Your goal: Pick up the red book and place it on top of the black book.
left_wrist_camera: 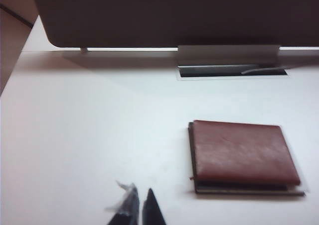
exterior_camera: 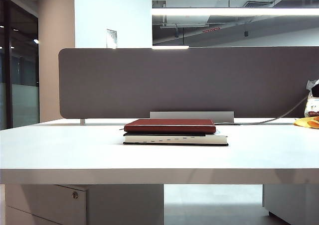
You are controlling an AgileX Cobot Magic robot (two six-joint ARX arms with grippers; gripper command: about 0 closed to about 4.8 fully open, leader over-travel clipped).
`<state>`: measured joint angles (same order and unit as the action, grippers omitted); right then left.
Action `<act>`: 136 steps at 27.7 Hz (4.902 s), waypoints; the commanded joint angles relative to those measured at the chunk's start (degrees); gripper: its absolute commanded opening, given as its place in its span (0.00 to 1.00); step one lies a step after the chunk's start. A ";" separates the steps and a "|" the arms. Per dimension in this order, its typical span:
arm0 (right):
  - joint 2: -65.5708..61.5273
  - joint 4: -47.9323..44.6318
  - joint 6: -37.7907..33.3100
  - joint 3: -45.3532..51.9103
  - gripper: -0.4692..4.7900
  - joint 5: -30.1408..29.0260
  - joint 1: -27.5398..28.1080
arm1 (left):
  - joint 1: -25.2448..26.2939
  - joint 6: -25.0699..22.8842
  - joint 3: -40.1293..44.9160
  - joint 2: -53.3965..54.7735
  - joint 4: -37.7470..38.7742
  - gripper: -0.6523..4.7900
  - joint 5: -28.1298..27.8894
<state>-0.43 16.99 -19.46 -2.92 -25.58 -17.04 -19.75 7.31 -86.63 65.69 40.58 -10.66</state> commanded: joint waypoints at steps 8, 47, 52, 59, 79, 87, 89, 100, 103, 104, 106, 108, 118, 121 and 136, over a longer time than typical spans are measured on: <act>-0.02 -0.61 -0.04 -0.33 0.31 -0.02 -0.04 | 0.04 -2.40 19.43 -7.72 -15.74 0.16 -11.17; -0.02 -0.44 -0.02 -0.33 0.31 -0.02 -0.04 | 0.11 -0.63 59.80 -46.58 -16.28 0.11 4.24; -0.04 -0.28 -0.02 -0.33 0.31 0.04 -0.04 | 0.09 4.59 59.58 -51.12 -13.84 0.11 -2.86; -0.02 -0.28 0.09 -0.33 0.31 0.33 -0.02 | 0.07 5.33 59.60 -53.48 -9.53 0.11 -0.63; -0.02 -0.22 4.52 -0.33 0.08 11.98 0.04 | 0.02 5.33 59.63 -53.46 -5.90 0.11 0.37; -0.07 -0.11 10.05 -0.33 0.08 18.16 0.85 | 0.02 5.31 60.13 -53.37 -6.29 0.11 0.37; -0.11 -0.11 10.08 -0.33 0.08 18.62 1.97 | 0.02 5.33 60.50 -53.37 -6.80 0.11 0.39; -0.15 -0.46 8.68 -0.33 0.08 22.99 18.56 | 0.02 5.33 61.46 -53.16 -8.15 0.11 -0.11; -0.15 -0.31 7.50 -0.33 0.08 20.59 22.95 | 0.04 5.35 61.57 -52.83 -8.07 0.11 -2.19; -0.15 -0.24 7.50 -0.33 0.08 19.80 24.00 | 0.04 5.62 61.66 -52.70 -8.07 0.11 -2.95; -0.15 -0.20 7.48 -0.33 0.08 17.92 25.90 | 0.04 8.35 62.14 -52.70 -8.13 0.11 -4.74; -0.15 -0.13 7.48 -0.33 0.08 17.07 26.95 | 0.04 13.05 63.52 -52.70 -8.24 0.11 -4.72; -0.13 -0.13 7.50 -0.33 0.08 15.85 26.97 | 0.04 13.92 71.95 -52.70 -16.87 0.11 -2.71; -0.13 -0.11 7.50 -0.33 0.08 15.15 26.97 | 0.04 11.21 72.85 -52.72 -22.25 0.11 -3.56; -0.13 -0.13 7.50 -0.33 0.08 14.93 26.97 | 0.04 8.13 79.89 -52.76 -31.12 0.11 -4.52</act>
<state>-0.56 17.45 -11.77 -3.01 -10.35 9.89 -19.66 15.68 -7.31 12.97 12.64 -15.40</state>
